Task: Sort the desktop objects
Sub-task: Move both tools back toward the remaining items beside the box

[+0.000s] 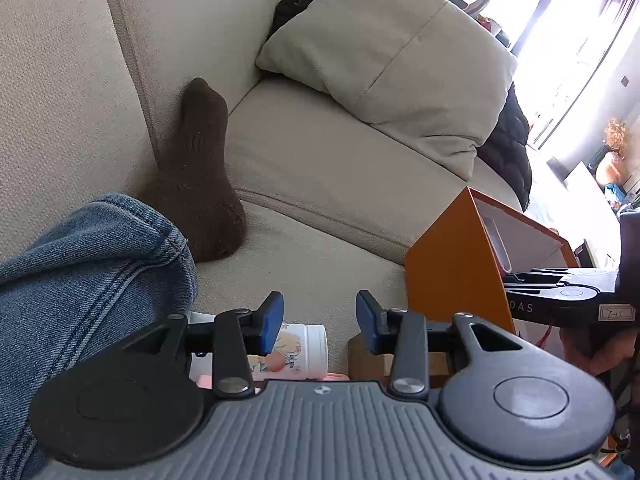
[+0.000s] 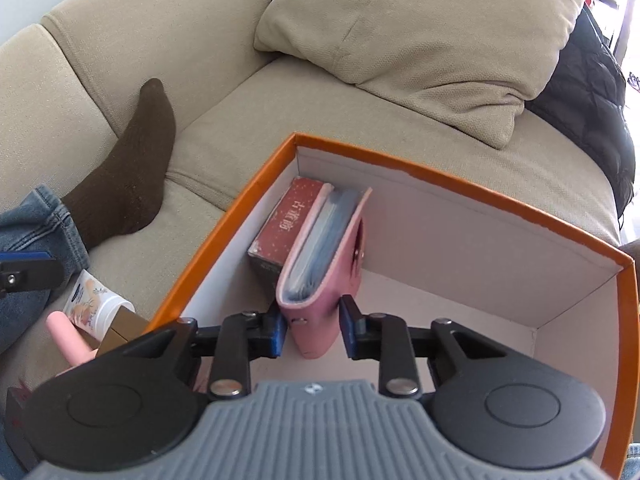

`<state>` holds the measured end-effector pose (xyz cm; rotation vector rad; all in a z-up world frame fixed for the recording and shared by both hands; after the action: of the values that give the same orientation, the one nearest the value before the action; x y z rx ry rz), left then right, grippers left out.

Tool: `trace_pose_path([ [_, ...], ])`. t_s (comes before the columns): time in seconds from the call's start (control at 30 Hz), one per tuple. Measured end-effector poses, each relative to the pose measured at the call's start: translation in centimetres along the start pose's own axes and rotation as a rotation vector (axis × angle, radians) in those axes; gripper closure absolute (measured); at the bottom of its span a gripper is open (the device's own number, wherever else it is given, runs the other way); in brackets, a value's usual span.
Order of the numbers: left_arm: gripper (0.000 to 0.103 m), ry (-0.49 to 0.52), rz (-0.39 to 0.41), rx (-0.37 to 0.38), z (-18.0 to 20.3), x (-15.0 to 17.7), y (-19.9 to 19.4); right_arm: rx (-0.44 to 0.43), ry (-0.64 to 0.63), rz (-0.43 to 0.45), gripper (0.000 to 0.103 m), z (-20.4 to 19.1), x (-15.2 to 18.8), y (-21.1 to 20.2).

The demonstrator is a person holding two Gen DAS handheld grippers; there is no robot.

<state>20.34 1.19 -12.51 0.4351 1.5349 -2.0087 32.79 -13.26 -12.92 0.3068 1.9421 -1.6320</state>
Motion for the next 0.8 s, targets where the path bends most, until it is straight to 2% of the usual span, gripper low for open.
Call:
trace_pose_path([
  [0.23,0.057,0.013,0.001,-0.005,0.3,0.2,-0.3,0.036,-0.034,-0.006,0.070,-0.3,0.1,-0.5],
  [0.37,0.057,0.016,0.007,-0.001,0.6,0.2,-0.6,0.046,-0.031,-0.001,0.063,-0.5,0.4,-1.6],
  [0.5,0.057,0.034,0.010,-0.006,1.3,0.2,-1.3,0.083,-0.034,0.013,0.063,-0.7,0.9,-3.4],
  [0.7,0.057,0.065,0.032,-0.005,2.5,0.3,-3.6,0.090,-0.063,0.136,0.062,-3.1,1.0,-9.0],
  [0.8,0.057,0.097,0.045,-0.023,2.8,0.7,-5.1,0.062,-0.074,0.211,0.055,-5.0,1.0,-11.7],
])
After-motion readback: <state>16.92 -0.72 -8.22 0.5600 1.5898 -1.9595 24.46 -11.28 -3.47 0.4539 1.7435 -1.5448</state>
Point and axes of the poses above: each gripper's, at about its wrist camera, not at the fingertips, and y roughly the way its jaws point, z to its right, x to its underside, the point moved 8 cm from there along y, roughly the way its jaws point
